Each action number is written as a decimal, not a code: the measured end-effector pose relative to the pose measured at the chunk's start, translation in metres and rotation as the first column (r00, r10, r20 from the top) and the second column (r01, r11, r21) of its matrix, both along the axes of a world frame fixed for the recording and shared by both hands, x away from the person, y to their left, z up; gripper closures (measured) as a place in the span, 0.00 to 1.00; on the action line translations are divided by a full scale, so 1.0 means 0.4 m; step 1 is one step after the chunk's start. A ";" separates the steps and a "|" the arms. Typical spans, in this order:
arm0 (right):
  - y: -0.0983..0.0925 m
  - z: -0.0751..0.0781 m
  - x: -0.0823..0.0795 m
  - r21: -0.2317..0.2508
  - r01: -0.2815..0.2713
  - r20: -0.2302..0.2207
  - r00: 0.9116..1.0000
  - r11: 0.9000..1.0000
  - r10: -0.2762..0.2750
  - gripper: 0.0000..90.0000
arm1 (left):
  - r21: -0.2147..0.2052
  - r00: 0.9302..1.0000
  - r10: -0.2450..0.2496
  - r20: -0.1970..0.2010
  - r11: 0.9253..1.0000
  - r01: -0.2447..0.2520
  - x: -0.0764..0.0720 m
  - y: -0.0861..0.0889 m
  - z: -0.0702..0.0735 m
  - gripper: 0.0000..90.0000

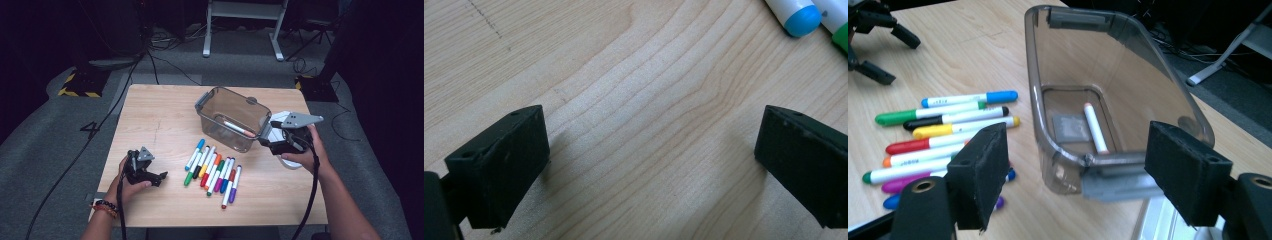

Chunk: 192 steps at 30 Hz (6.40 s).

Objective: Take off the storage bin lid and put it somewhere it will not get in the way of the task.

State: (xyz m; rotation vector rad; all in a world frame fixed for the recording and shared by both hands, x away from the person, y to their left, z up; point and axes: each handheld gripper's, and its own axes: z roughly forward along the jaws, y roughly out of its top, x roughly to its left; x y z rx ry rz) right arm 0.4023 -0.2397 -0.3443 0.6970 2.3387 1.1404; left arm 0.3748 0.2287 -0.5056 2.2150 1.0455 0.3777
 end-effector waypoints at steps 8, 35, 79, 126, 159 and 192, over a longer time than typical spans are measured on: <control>-0.041 -0.055 -0.089 0.007 0.013 0.011 1.000 1.000 -0.013 0.30 | 0.003 1.000 -0.004 0.004 1.000 0.004 0.000 0.001 0.000 0.02; 0.089 -0.302 -0.178 0.021 -0.045 -0.175 0.983 0.999 0.048 0.26 | 0.001 1.000 0.003 0.001 1.000 -0.003 -0.003 0.000 0.000 0.02; -0.068 -0.365 -0.117 -0.079 0.118 -0.264 0.955 0.990 -0.135 0.66 | 0.001 1.000 0.000 0.002 1.000 0.000 -0.003 0.000 0.000 0.02; -0.228 -0.270 -0.124 0.020 0.141 -0.185 0.973 0.990 -0.135 0.84 | 0.000 1.000 0.001 0.002 1.000 -0.001 -0.003 0.000 0.000 0.01; -0.185 -0.006 0.017 0.081 0.080 -0.004 0.997 0.994 -0.080 0.84 | 0.000 1.000 0.000 0.002 1.000 0.000 -0.002 0.000 0.000 0.01; 0.113 -0.043 0.236 -0.078 -0.086 -0.166 0.984 0.993 0.072 0.84 | 0.002 1.000 -0.006 0.003 1.000 0.006 -0.001 0.001 0.000 0.01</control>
